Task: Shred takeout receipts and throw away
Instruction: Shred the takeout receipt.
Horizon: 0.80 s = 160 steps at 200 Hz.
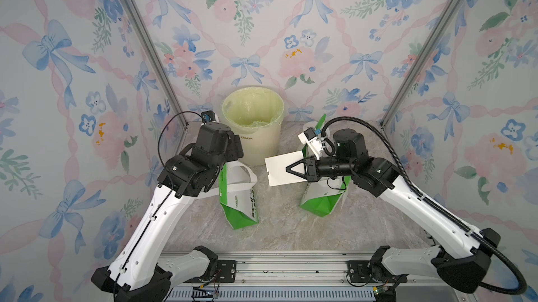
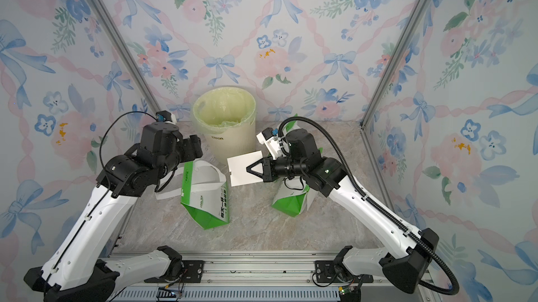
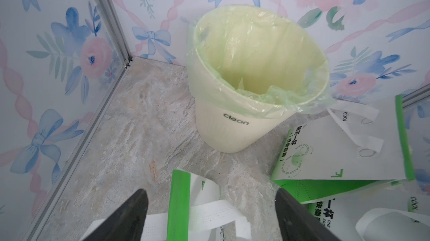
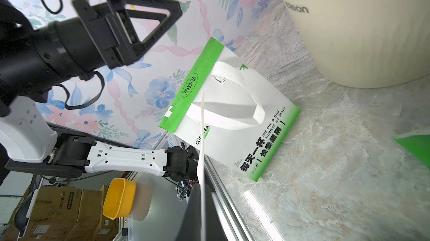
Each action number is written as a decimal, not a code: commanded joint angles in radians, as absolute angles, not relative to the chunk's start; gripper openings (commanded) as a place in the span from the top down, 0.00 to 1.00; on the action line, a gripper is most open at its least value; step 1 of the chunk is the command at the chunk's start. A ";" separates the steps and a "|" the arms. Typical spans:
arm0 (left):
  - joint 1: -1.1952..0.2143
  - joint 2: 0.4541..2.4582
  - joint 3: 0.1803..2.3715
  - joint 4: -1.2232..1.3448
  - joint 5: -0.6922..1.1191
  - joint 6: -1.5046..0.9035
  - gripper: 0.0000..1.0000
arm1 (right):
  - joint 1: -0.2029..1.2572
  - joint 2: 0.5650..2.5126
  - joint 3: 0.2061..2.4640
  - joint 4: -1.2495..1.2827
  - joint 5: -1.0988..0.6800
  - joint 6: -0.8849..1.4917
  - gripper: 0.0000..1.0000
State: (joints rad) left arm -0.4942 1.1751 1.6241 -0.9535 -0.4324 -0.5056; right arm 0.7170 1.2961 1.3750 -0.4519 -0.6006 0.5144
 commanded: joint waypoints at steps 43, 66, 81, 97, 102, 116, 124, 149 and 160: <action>-0.491 1.245 1.723 -0.602 0.267 -0.267 0.13 | 0.547 1.304 1.445 -0.351 -0.850 0.458 1.00; -0.490 1.273 1.710 -0.575 0.464 -0.272 0.09 | 0.530 1.301 1.456 -0.318 -0.958 0.462 1.00; -0.485 1.282 1.685 -0.556 0.530 -0.286 0.07 | 0.529 1.293 1.446 -0.282 -0.998 0.475 1.00; -0.483 1.308 1.661 -0.525 0.645 -0.314 0.09 | 0.530 1.298 1.440 -0.222 -1.018 0.515 1.00; -0.483 1.315 1.648 -0.511 0.678 -0.326 0.11 | 0.530 1.301 1.439 -0.204 -1.020 0.528 1.00; -0.482 1.315 1.604 -0.450 0.738 -0.375 0.18 | 0.532 1.310 1.439 -0.175 -1.015 0.549 1.00; -0.482 1.314 1.589 -0.430 0.757 -0.390 0.22 | 0.532 1.315 1.439 -0.160 -1.010 0.561 1.00; -0.470 1.297 1.550 -0.371 0.793 -0.436 0.34 | 0.533 1.331 1.443 -0.138 -1.000 0.587 1.00; -0.461 1.288 1.537 -0.344 0.810 -0.458 0.38 | 0.534 1.337 1.446 -0.132 -1.000 0.596 1.00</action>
